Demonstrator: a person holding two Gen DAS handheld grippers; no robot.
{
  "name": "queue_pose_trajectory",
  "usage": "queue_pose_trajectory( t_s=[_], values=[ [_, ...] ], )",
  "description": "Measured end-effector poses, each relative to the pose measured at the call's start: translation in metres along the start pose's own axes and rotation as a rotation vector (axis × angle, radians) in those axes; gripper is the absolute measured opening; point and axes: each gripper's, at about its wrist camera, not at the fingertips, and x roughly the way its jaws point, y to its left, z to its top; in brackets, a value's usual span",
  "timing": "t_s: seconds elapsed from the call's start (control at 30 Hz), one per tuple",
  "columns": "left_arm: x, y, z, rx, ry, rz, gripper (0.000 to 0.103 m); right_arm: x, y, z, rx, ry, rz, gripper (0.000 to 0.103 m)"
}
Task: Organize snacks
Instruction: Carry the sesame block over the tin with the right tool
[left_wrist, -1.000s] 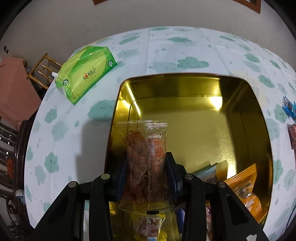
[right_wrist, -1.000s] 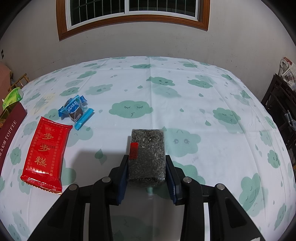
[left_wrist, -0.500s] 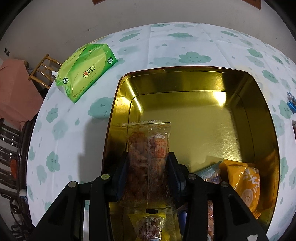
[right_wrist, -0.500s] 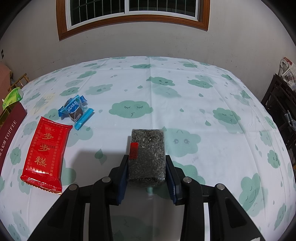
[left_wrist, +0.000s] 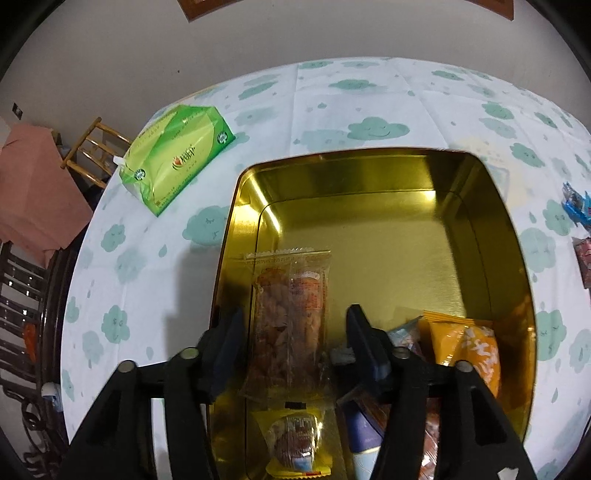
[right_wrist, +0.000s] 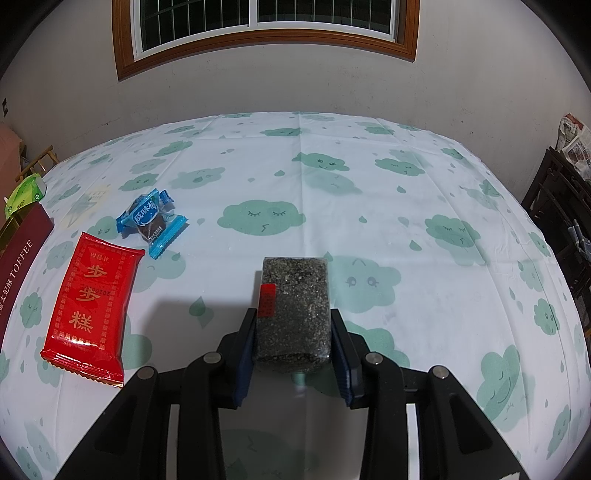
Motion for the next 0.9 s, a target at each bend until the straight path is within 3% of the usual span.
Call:
queue_pose_trajectory(
  t_s=[0.53, 0.73, 0.8, 0.9],
  values=[
    [-0.059, -0.004, -0.036, -0.088, -0.087, -0.034, 0.065, 0.000, 0.000, 0.000, -0.003, 0.000, -0.003, 0.037],
    [-0.070, -0.006, -0.054, -0.108, -0.111, -0.032, 0.073, 0.000, 0.000, 0.000, -0.004, 0.000, -0.005, 0.036],
    [-0.072, -0.006, -0.059, -0.123, -0.115, -0.023, 0.076, 0.000, 0.000, 0.000, -0.001, 0.002, -0.009, 0.036],
    [-0.078, -0.007, -0.067, -0.162, -0.149, 0.059, 0.077, 0.000, 0.000, 0.001, 0.003, 0.010, -0.017, 0.036]
  ],
)
